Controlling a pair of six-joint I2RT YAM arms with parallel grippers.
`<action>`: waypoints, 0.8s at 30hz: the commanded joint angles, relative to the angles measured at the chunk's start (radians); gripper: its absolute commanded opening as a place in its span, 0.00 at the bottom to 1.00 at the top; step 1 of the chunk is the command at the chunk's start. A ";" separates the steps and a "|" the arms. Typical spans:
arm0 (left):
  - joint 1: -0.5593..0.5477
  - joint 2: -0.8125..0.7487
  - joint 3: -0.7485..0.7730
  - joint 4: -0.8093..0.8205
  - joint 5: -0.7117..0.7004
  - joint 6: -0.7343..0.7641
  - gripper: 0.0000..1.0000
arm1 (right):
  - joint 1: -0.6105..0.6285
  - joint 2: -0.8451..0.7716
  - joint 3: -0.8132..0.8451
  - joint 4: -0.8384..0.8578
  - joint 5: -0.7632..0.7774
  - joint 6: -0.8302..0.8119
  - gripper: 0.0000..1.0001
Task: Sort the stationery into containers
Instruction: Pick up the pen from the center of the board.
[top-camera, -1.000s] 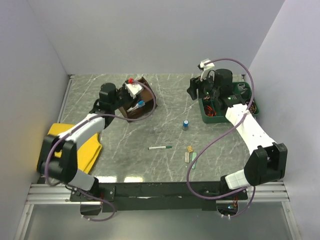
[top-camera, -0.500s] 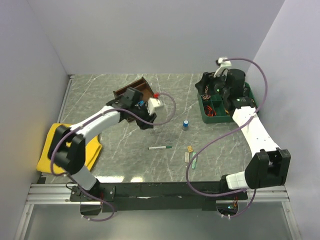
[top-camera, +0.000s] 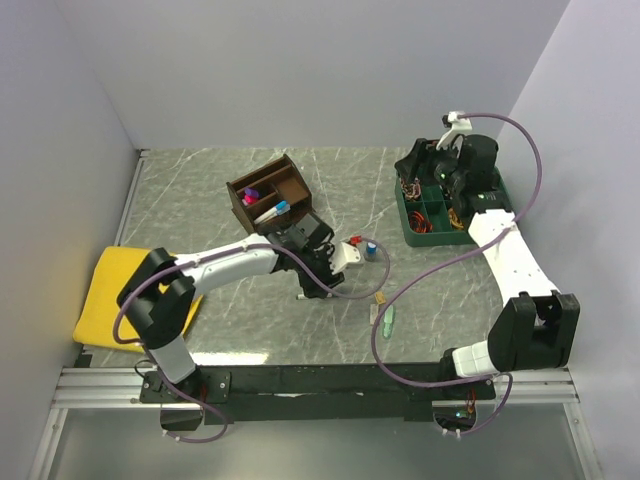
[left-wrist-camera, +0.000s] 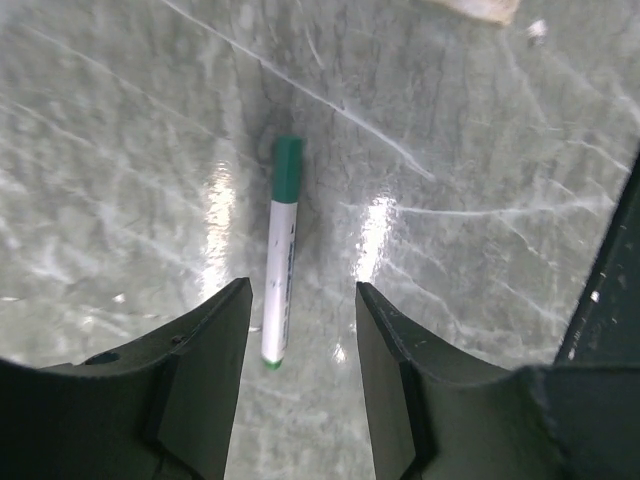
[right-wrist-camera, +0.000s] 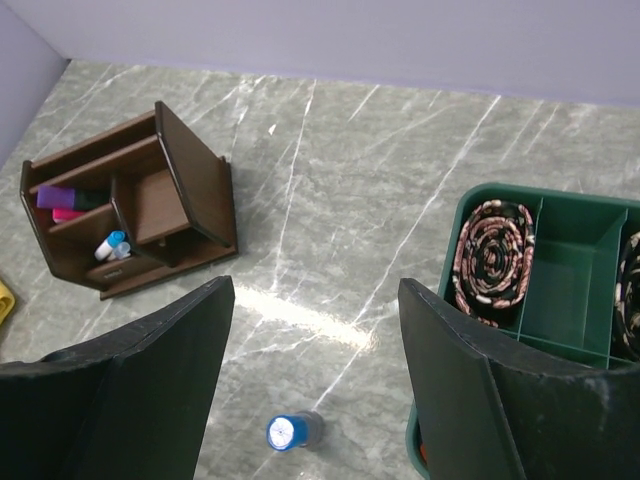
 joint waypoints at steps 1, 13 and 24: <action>-0.030 0.052 -0.020 0.065 -0.081 -0.058 0.51 | -0.008 -0.027 -0.020 0.054 -0.017 -0.007 0.74; -0.062 0.184 -0.011 0.220 -0.188 -0.121 0.45 | -0.022 -0.032 -0.025 0.037 -0.033 -0.028 0.75; -0.082 0.229 -0.034 0.240 -0.158 -0.155 0.10 | -0.028 -0.032 -0.045 0.024 -0.033 -0.037 0.75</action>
